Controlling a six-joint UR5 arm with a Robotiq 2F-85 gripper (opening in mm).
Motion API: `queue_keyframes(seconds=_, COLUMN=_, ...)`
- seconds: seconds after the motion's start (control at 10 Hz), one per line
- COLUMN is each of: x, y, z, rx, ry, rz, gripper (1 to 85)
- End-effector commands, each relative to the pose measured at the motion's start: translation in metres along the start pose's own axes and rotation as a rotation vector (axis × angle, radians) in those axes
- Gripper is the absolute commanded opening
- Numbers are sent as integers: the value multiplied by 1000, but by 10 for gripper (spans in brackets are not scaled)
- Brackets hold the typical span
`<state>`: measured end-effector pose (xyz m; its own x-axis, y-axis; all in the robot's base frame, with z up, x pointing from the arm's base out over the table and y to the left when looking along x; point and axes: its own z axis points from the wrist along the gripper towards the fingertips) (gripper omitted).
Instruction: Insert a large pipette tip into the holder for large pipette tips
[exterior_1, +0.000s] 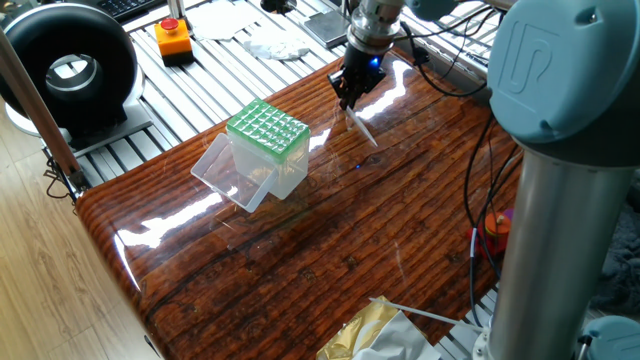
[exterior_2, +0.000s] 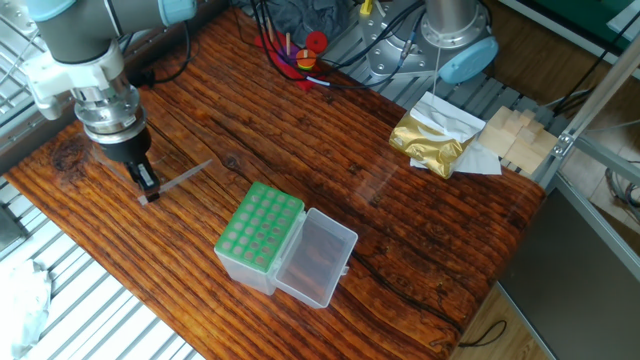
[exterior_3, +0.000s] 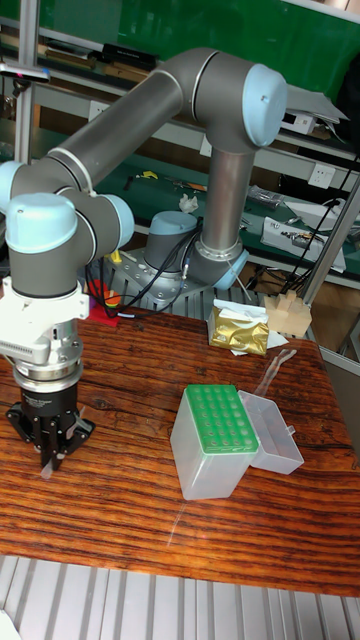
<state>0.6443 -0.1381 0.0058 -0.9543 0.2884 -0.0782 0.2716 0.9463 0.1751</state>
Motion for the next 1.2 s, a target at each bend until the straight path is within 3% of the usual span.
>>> queue_keyframes(seconds=0.0, x=5, y=7, z=-3, rx=-9, ry=11, rz=1, gripper=130)
queue_keyframes(seconds=0.6, x=27, y=13, z=-10, rx=-9, ry=27, rz=8, gripper=100)
queue_keyframes(seconds=0.8, x=42, y=15, z=-16, rx=-38, ry=35, rz=6, gripper=103)
queue_keyframes(seconds=1.1, x=56, y=19, z=-16, rx=-43, ry=28, rz=6, gripper=107)
